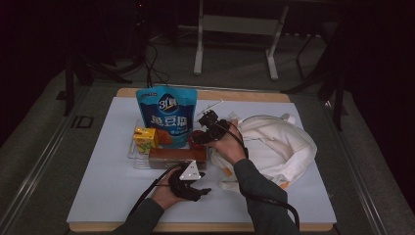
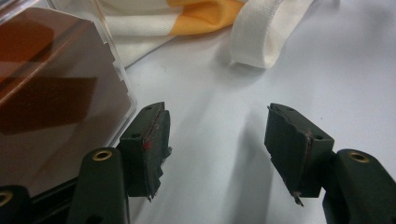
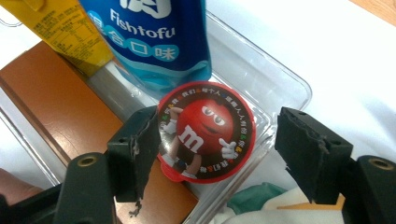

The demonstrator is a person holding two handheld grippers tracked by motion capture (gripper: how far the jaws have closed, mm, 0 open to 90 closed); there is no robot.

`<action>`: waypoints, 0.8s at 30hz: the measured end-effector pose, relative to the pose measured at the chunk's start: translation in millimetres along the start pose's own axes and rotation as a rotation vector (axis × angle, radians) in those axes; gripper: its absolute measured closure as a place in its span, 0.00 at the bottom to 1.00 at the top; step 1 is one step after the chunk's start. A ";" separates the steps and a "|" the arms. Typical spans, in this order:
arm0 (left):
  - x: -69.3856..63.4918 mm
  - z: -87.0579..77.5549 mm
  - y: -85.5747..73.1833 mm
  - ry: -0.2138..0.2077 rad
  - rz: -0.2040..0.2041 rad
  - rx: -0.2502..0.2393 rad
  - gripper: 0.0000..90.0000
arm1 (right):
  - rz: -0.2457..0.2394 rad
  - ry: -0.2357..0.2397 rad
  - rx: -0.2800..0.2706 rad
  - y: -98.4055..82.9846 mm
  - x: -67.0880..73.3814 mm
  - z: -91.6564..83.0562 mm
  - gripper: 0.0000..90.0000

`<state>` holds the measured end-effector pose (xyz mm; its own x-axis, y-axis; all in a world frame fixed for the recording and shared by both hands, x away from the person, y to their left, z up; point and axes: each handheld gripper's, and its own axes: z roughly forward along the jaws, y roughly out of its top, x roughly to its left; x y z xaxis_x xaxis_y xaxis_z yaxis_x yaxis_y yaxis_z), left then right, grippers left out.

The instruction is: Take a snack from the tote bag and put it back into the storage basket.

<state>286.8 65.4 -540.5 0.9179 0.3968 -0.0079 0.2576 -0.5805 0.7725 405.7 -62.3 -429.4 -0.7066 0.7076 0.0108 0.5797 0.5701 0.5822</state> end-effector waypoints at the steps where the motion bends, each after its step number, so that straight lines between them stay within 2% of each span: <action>1: 0.0 0.0 0.0 0.000 0.001 0.001 0.44 | 0.002 0.001 -0.001 -0.2 -0.5 -0.6 0.34; 8: -0.2 0.0 0.0 0.001 0.000 0.000 0.44 | 0.006 0.005 -0.008 -2.4 -3.3 -7.5 0.35; 24: 0.1 -0.1 0.0 0.002 0.000 0.002 0.44 | -0.019 0.011 -0.011 -6.6 -5.6 -22.6 0.36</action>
<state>286.8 65.5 -540.5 0.9175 0.3977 -0.0066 0.2577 -0.5818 0.7714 396.7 -79.5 -414.9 -0.7218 0.6920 0.0089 0.5619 0.5785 0.5913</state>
